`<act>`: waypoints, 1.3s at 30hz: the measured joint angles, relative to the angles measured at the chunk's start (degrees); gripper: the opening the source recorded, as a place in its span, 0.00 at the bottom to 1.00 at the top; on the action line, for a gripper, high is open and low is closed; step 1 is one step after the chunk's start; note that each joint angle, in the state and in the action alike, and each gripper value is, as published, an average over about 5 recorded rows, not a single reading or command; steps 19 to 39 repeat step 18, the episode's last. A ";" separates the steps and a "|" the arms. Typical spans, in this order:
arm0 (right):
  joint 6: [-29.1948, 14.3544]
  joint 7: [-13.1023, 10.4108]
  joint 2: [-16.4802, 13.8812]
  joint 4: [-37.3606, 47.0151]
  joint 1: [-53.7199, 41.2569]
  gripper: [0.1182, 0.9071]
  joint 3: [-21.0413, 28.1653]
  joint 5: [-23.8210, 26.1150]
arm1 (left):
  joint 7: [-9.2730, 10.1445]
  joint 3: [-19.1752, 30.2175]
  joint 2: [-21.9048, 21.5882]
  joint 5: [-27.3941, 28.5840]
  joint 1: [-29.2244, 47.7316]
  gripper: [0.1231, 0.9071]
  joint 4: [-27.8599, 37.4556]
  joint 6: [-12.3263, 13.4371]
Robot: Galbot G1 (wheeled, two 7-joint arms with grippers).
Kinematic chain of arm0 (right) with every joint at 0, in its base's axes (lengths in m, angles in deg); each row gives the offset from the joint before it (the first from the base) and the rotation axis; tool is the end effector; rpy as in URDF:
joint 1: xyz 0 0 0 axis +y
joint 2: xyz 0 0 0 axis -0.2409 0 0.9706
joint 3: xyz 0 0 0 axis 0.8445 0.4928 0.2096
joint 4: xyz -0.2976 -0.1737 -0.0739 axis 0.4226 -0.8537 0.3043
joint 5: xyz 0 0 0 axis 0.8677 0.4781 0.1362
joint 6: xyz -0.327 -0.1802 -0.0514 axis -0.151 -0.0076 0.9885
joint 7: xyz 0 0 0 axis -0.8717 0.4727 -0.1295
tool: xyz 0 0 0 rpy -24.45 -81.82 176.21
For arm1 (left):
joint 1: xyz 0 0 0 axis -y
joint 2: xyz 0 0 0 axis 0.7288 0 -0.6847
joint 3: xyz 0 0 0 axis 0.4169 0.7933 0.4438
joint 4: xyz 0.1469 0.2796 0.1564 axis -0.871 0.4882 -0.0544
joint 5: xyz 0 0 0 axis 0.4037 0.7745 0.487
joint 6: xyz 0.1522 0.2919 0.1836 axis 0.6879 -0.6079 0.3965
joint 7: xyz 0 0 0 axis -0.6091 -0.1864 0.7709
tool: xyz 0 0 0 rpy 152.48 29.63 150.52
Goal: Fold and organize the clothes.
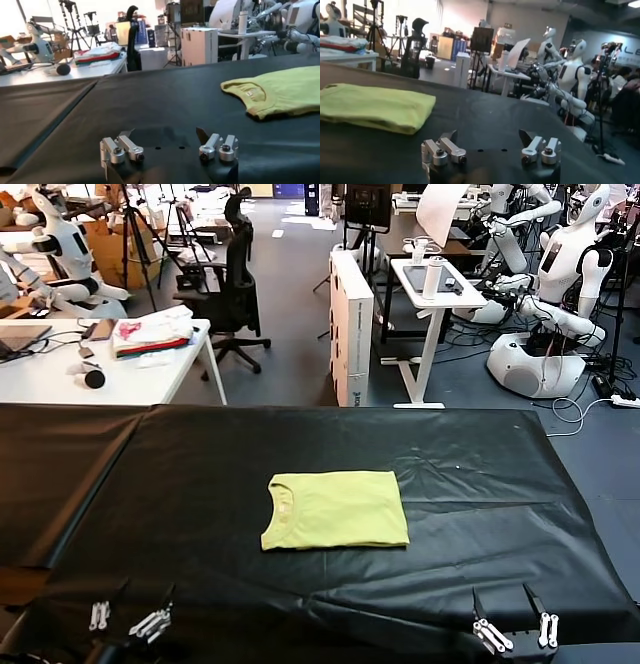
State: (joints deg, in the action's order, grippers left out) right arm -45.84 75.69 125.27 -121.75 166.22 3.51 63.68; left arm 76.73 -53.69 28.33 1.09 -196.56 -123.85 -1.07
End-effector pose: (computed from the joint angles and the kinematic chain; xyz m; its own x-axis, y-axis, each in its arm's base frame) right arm 0.0516 -0.0918 -0.3132 -0.9800 0.0276 0.1972 -0.0082 0.9839 -0.1785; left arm 0.0764 0.1328 -0.2902 -0.9374 0.0448 0.3455 0.0831 0.9918 0.0968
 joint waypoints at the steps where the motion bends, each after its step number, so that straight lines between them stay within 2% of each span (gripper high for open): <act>1: -0.11 0.17 0.04 0.09 0.02 1.00 0.09 0.02 | 0.00 0.00 0.02 0.00 -0.02 1.00 -0.05 -0.19; 11: -0.42 1.41 0.02 0.29 0.07 1.00 0.79 0.10 | -0.06 -0.01 0.08 -0.63 -0.11 1.00 0.08 -0.53; 39: -0.47 1.53 0.03 0.32 0.02 1.00 1.53 0.36 | -0.29 -0.01 0.20 -0.79 -0.16 1.00 0.12 -0.61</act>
